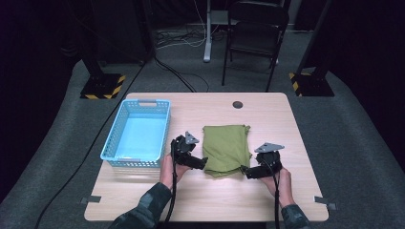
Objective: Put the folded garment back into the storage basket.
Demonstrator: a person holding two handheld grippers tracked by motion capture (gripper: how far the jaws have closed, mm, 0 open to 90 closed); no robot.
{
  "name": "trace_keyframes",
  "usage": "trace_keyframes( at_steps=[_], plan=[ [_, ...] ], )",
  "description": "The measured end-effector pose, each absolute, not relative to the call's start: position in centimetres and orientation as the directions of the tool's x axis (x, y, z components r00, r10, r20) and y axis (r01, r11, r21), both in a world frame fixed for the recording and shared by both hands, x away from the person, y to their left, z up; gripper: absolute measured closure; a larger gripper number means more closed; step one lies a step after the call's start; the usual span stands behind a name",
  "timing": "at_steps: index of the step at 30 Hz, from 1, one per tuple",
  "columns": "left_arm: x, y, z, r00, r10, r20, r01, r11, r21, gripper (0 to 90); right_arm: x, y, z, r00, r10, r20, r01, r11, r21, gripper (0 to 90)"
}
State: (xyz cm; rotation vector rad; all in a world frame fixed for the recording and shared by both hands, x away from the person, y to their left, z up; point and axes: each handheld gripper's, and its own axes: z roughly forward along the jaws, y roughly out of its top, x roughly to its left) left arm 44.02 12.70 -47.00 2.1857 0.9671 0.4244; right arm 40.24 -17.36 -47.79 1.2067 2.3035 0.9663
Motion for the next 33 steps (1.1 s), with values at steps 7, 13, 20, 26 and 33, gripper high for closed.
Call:
trace_keyframes(
  at_steps=[7,13,20,26,33],
  plan=[
    [44.6,12.2,-47.2,0.669,0.743,0.007,0.522,-0.477,0.707,0.1,40.7,-17.0,-48.2,-0.571,0.821,-0.004,0.585,0.41,0.7,2.2],
    [45.4,11.9,-47.5,0.67,0.743,0.006,0.526,-0.48,0.702,0.1,41.0,-16.9,-48.5,-0.57,0.822,0.0,0.592,0.41,0.694,2.0],
    [46.1,11.4,-47.5,0.668,0.744,-0.009,0.532,-0.469,0.706,0.1,41.3,-16.8,-48.6,-0.57,0.821,0.001,0.595,0.412,0.69,2.1],
    [46.9,10.9,-47.4,0.664,0.748,-0.007,0.536,-0.469,0.702,0.2,41.4,-16.7,-48.6,-0.57,0.822,0.0,0.594,0.412,0.691,2.1],
    [47.8,10.8,-47.3,0.653,0.757,-0.021,0.549,-0.454,0.702,0.3,41.6,-16.7,-48.8,-0.574,0.819,0.002,0.595,0.416,0.688,2.1]
  ],
)
